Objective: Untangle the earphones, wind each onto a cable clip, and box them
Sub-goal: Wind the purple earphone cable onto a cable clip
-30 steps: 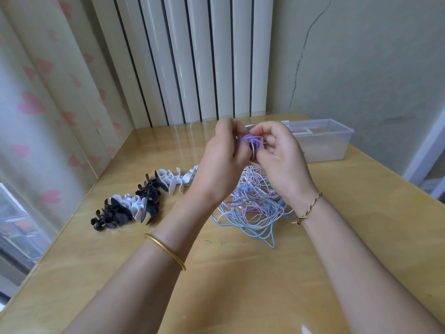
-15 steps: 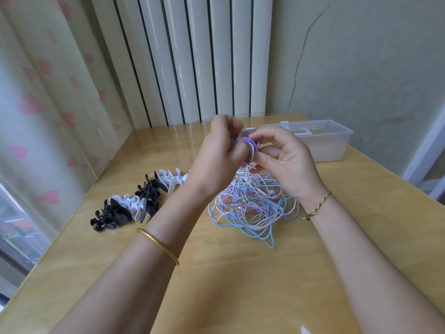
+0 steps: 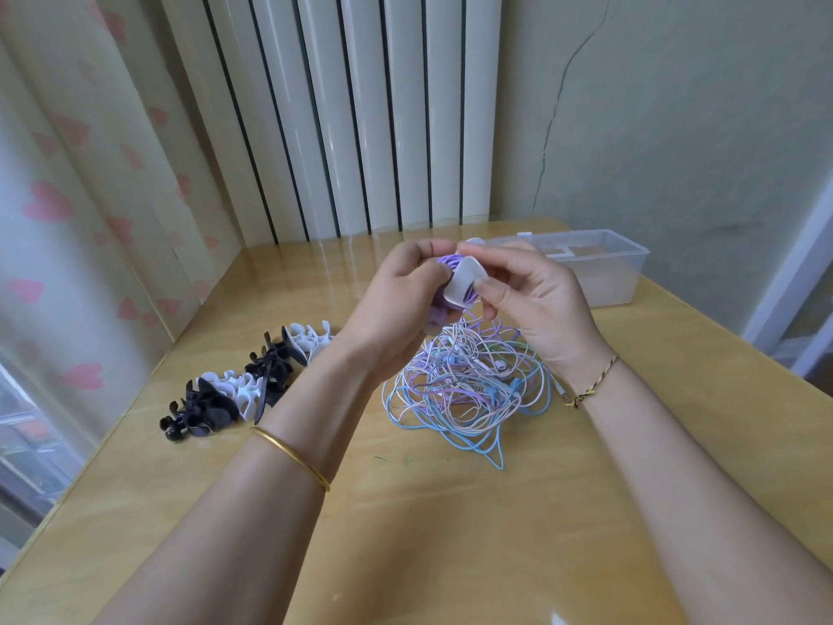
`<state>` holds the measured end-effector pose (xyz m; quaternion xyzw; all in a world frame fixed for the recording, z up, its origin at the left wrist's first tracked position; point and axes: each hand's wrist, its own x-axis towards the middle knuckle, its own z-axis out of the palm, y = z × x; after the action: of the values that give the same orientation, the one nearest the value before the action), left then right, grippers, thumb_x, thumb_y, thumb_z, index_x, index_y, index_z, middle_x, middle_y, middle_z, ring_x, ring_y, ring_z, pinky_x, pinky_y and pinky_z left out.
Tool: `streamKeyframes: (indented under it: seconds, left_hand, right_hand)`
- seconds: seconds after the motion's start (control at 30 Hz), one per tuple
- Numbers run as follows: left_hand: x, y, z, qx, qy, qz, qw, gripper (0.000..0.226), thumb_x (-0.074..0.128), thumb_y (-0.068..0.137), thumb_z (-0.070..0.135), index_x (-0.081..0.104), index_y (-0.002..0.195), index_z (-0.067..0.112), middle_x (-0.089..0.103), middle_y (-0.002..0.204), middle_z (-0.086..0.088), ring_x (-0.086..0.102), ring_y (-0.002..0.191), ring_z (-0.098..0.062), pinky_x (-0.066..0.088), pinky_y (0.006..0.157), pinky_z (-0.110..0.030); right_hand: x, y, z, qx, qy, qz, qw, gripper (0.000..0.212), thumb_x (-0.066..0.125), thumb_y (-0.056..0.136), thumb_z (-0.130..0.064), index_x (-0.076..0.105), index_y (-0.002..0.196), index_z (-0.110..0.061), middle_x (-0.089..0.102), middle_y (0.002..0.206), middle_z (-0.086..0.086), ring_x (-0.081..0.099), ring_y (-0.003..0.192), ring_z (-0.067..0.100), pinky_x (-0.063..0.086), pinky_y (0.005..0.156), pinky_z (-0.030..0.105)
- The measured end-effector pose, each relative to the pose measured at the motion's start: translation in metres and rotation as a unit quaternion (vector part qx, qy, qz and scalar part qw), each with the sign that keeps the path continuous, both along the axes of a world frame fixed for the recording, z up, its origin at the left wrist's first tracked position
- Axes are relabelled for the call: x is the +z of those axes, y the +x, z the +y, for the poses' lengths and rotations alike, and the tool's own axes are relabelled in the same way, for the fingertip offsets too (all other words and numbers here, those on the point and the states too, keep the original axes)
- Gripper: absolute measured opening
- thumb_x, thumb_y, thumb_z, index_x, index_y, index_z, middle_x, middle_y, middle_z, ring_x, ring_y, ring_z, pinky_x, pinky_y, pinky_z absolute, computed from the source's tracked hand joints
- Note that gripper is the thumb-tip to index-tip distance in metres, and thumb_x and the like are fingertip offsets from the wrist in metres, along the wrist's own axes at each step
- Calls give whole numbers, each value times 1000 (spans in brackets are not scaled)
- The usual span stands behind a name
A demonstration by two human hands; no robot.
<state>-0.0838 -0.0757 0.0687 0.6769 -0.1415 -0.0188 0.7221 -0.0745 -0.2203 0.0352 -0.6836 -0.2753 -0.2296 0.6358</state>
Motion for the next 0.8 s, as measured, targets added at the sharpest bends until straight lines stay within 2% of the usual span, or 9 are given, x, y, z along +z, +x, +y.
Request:
streamKeyframes:
  seconds: [0.1, 0.17, 0.3, 0.4, 0.47, 0.53, 0.63, 0.7, 0.8]
  left_hand:
    - [3, 0, -4, -5, 7, 9, 1000, 28, 35, 96, 0, 48, 120, 5, 54, 66, -7, 40, 42, -10, 29, 50, -25]
    - [4, 3, -6, -3, 23, 0, 1000, 30, 35, 96, 0, 46, 123, 7, 54, 69, -5, 41, 40, -7, 26, 47, -23]
    - [1, 9, -10, -28, 37, -23, 999, 29, 40, 98, 1, 44, 126, 8, 60, 67, 3, 50, 43, -8, 38, 52, -25]
    - [-2, 12, -12, -50, 29, -43, 997, 29, 45, 98, 2, 43, 127, 7, 62, 65, 8, 50, 47, -10, 41, 48, -21]
    - [-2, 15, -14, -52, 29, -49, 997, 28, 48, 97, 2, 44, 123, 8, 65, 79, 6, 48, 47, -8, 41, 48, -20]
    - [-2, 18, -17, -56, 34, -50, 997, 21, 50, 96, 4, 47, 116, 10, 64, 91, -1, 47, 46, -6, 42, 51, -21]
    - [-1, 20, -26, -72, 21, -33, 997, 11, 44, 100, 9, 52, 108, 6, 57, 80, -5, 49, 50, -5, 40, 49, -14]
    - [0, 22, -32, -81, -7, -15, 997, 21, 38, 102, 14, 56, 104, 5, 56, 84, -11, 53, 66, -17, 45, 56, -15]
    - [-2, 29, -38, -84, -25, 15, 996, 30, 36, 103, 23, 64, 105, 13, 61, 100, -12, 56, 89, -24, 57, 79, -32]
  right_hand:
    - [1, -4, -3, -35, -40, 14, 998, 40, 58, 81, -8, 59, 117, -27, 52, 104, 6, 57, 78, 8, 51, 74, 23]
    - [3, -8, -6, -29, -21, 48, 998, 40, 62, 78, -14, 59, 115, -28, 54, 103, 7, 58, 83, 12, 52, 73, 26]
    - [9, -6, -9, -88, 89, 80, 989, 32, 69, 83, -20, 48, 108, -20, 53, 95, 6, 60, 64, 13, 51, 51, 25]
    - [11, -4, -17, -85, 70, 142, 984, 29, 56, 94, -18, 50, 122, -14, 54, 95, 5, 54, 59, 12, 46, 45, 24]
    - [12, -3, -25, -62, 33, 153, 986, 16, 49, 97, -16, 60, 108, -11, 56, 86, 9, 51, 59, 11, 45, 46, 23]
    - [12, -1, -30, -66, 43, 146, 986, 10, 50, 97, -12, 60, 94, -11, 58, 83, 13, 53, 58, 11, 47, 47, 22]
    - [11, 4, -35, -124, 82, 135, 980, 10, 56, 93, -7, 54, 84, -10, 58, 73, 11, 56, 51, 7, 51, 47, 23]
    - [10, 6, -37, -151, 100, 135, 974, 12, 57, 92, -6, 52, 82, -8, 56, 69, 10, 56, 48, 7, 55, 49, 27]
    - [7, 8, -43, -187, 136, 142, 963, 13, 58, 92, -7, 52, 81, -9, 56, 66, 8, 57, 46, 10, 55, 54, 32]
